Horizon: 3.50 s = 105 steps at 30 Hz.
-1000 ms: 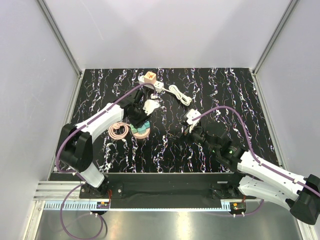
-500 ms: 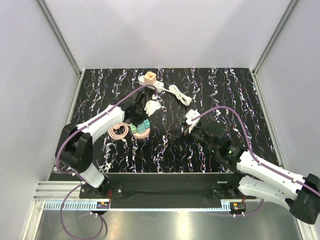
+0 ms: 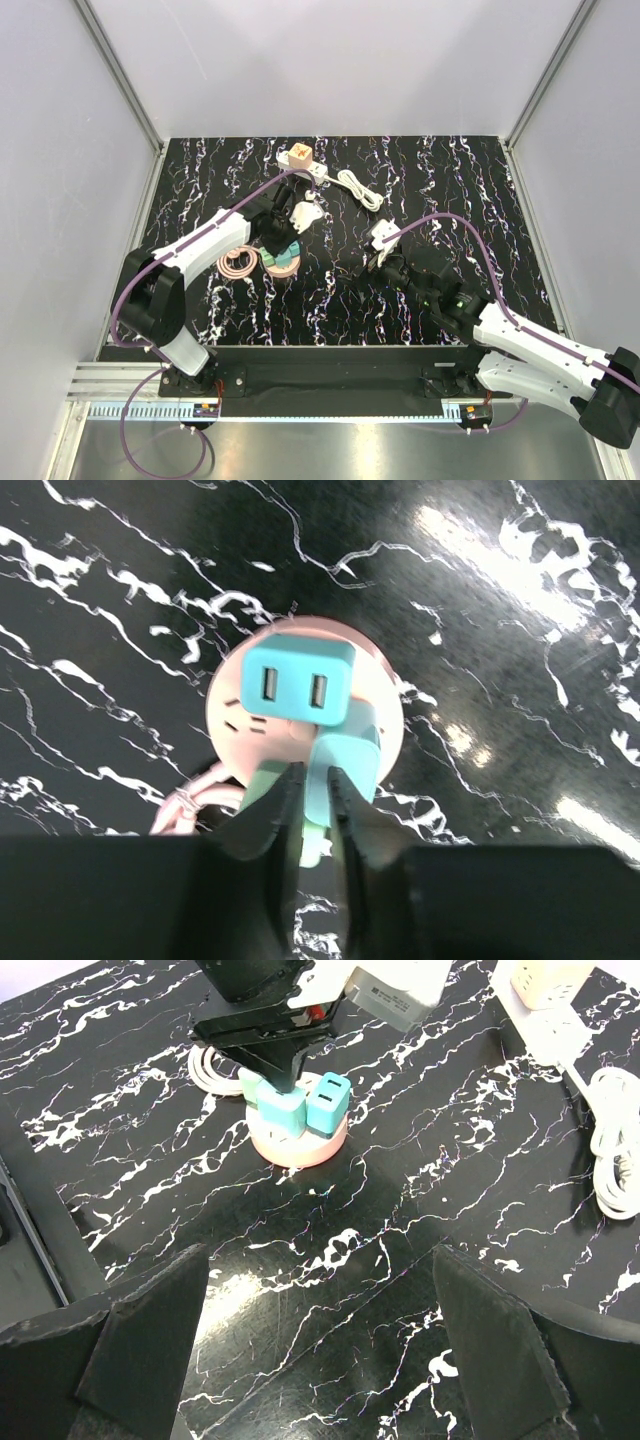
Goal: Insert the plug
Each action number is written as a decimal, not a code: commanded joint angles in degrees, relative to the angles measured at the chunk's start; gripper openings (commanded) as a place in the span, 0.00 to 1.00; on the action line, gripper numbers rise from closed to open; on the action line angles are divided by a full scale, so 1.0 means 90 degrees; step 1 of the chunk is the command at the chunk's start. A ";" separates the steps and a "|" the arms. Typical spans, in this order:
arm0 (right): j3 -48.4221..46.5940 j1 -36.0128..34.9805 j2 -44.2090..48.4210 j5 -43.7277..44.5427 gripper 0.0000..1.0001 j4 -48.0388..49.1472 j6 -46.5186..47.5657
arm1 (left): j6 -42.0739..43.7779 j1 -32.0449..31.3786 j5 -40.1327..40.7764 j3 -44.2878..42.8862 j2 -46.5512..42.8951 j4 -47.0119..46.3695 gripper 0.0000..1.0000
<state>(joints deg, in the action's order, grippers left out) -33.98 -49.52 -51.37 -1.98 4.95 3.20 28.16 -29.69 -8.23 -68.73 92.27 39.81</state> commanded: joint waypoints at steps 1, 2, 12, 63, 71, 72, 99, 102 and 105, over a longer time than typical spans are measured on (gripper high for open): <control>0.0006 -0.0035 0.0093 0.0142 1.00 0.0348 0.0074 | -0.0073 -0.0031 -0.0111 -0.0410 -0.0233 0.0332 0.14; -0.0004 -0.0035 0.0093 0.0142 1.00 0.0348 0.0074 | -0.0063 -0.0031 -0.0121 -0.0439 -0.0213 0.0410 0.08; 0.0015 -0.0035 0.0113 0.0132 1.00 0.0339 0.0054 | -0.0102 -0.0031 0.0153 -0.0517 -0.0174 0.0518 0.00; -0.0112 -0.0026 0.0093 0.0151 1.00 0.0192 0.0064 | -0.0863 -0.0041 -0.0013 -0.1007 0.0626 -0.0086 0.00; -0.0112 -0.0035 0.0171 0.0151 1.00 0.0143 0.0054 | -0.1039 -0.0041 0.0260 -0.0469 0.0725 -0.0195 0.00; -0.0112 -0.0035 0.0162 0.0142 1.00 0.0134 0.0054 | -0.1068 -0.0041 0.0279 -0.0459 0.0666 -0.0205 0.00; -0.0277 -0.0035 0.0132 -0.0083 1.00 0.0016 -0.0102 | -0.1742 0.0057 0.1257 0.0117 -0.0389 -0.0019 0.00; -0.0307 -0.0035 0.0171 -0.0102 1.00 -0.0032 -0.0121 | -0.1869 0.0057 0.1168 0.0273 -0.0262 -0.0185 0.00; -0.0356 -0.0026 0.0191 -0.0064 1.00 -0.0120 -0.0141 | -0.1869 0.0057 0.1343 0.0312 -0.0184 -0.0195 0.00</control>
<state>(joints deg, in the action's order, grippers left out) -34.30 -49.52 -50.52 -2.57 3.60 2.50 12.47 -29.41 3.51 -66.24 90.32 40.58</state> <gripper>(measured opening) 0.994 0.008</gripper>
